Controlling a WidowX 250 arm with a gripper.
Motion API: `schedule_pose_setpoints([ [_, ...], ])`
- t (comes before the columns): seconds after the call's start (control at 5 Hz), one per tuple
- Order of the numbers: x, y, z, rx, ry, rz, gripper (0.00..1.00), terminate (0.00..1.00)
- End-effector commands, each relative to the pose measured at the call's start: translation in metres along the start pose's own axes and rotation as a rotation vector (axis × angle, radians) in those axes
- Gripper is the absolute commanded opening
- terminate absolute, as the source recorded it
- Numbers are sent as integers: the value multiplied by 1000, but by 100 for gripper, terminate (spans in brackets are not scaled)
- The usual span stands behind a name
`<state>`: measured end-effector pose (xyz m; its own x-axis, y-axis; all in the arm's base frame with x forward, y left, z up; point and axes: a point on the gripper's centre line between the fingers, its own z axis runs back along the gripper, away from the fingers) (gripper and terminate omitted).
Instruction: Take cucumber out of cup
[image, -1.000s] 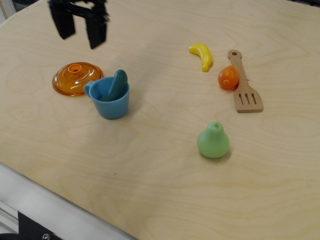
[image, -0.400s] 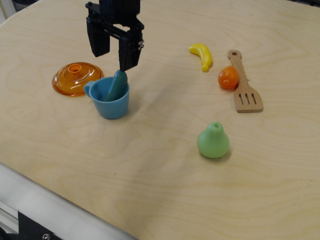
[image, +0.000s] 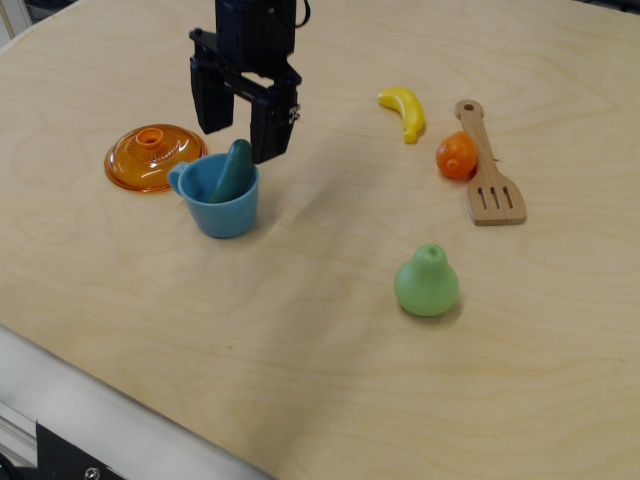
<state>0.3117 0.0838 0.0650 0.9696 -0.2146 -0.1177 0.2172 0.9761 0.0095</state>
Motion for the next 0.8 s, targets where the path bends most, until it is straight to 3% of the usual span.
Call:
schedule_pose_setpoints([
  [0.0, 1, 1, -1, 23, -15, -1, 100, 0],
  [0.2, 3, 2, -3, 23, -7, 7, 100, 0],
  [0.4, 3, 2, -5, 24, 0, 7, 0, 0],
  [0.6, 3, 4, -4, 31, 1, 13, 0, 0],
])
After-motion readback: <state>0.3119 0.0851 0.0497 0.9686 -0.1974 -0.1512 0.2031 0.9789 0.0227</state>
